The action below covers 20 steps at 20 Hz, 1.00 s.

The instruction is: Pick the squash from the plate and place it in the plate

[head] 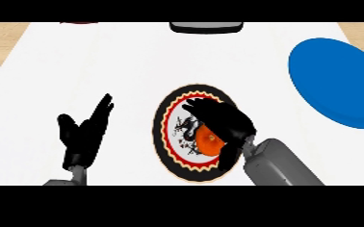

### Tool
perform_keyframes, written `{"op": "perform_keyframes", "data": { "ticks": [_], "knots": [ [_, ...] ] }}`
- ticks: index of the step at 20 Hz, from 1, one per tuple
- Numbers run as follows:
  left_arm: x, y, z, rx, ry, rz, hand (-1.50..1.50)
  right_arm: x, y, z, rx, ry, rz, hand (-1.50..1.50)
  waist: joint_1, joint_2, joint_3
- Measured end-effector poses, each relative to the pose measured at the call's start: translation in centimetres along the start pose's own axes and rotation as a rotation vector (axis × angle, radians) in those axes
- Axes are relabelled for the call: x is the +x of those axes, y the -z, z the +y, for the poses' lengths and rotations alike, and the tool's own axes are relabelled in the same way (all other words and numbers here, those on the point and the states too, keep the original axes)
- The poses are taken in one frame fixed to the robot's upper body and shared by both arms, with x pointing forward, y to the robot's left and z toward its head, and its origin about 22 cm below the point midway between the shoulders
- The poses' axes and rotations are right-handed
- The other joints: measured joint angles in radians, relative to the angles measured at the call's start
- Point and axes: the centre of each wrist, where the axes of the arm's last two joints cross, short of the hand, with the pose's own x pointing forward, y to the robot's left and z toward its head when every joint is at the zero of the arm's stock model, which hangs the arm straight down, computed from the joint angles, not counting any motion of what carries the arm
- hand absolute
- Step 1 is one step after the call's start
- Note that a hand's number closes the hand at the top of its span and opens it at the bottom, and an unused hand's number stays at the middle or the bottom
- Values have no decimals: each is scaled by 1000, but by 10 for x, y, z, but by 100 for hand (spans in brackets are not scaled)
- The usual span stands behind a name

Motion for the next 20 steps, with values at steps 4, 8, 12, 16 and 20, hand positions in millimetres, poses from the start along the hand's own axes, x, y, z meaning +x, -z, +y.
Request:
{"op": "perform_keyframes", "data": {
  "ticks": [4, 8, 12, 16, 20],
  "knots": [
    [-3, -1, 3, 2, 5, -5, 0, -6, -2, 6, 43, -77, -36, 150, -1, 0, 0],
    [-2, -2, 3, 4, 3, -3, 0, -3, 2, 11, 23, -120, -60, 150, -2, -1, 0],
    [-4, 2, 1, 1, 4, 0, 0, -3, 4, 12, -10, -145, -75, 150, -3, -2, 1],
    [-6, -3, 6, 16, -1, -8, 0, -12, -21, 21, -91, -139, -42, 150, -17, -6, 1],
    [-9, -10, 14, 52, -11, 9, 0, -19, -71, 40, -187, -79, 57, 150, -54, -13, 0]
  ]
}}
